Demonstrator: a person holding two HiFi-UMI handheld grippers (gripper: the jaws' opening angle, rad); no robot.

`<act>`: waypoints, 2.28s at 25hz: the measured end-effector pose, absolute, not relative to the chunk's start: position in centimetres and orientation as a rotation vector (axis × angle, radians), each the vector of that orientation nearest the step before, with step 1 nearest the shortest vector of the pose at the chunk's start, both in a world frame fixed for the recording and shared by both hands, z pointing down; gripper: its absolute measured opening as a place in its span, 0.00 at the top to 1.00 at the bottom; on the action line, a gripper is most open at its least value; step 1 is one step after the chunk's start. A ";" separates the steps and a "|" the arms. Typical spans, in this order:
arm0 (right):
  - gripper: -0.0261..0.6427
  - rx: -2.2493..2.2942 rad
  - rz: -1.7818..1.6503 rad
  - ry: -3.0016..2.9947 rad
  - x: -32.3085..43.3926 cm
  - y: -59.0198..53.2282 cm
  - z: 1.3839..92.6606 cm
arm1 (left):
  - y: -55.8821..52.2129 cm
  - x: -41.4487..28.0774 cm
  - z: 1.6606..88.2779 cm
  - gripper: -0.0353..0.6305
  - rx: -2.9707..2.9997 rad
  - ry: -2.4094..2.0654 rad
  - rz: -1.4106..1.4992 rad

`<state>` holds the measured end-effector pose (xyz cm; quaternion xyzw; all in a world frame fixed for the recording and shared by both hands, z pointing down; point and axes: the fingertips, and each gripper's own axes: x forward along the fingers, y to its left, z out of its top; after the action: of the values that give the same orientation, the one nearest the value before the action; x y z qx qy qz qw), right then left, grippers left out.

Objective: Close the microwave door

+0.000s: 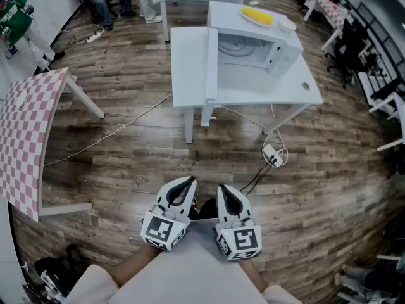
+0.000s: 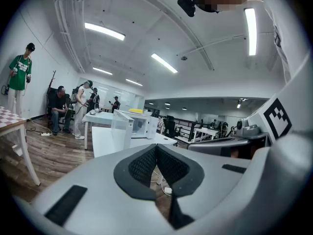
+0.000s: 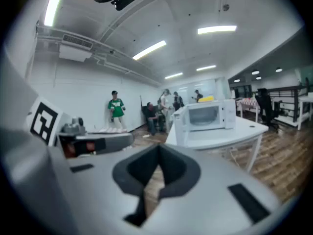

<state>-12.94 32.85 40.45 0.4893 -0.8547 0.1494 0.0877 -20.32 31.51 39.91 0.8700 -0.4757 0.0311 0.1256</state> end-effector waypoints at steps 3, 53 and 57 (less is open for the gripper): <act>0.93 1.461 0.436 -2.543 -12.7 32.7 40.4 | 31.2 -20.0 39.9 0.93 2.532 -1.375 0.080; 0.93 1.319 0.516 -2.676 -6.1 18.0 37.0 | 17.6 -15.4 38.9 0.92 2.352 -1.514 0.173; 0.93 1.281 0.512 -2.709 -4.9 16.0 36.6 | 15.7 -14.3 38.5 0.92 2.350 -1.545 0.178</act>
<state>-4.88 15.96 36.64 0.4208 -0.8900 0.1682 0.0507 -14.35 15.68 38.51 0.8230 -0.5411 0.0624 0.1612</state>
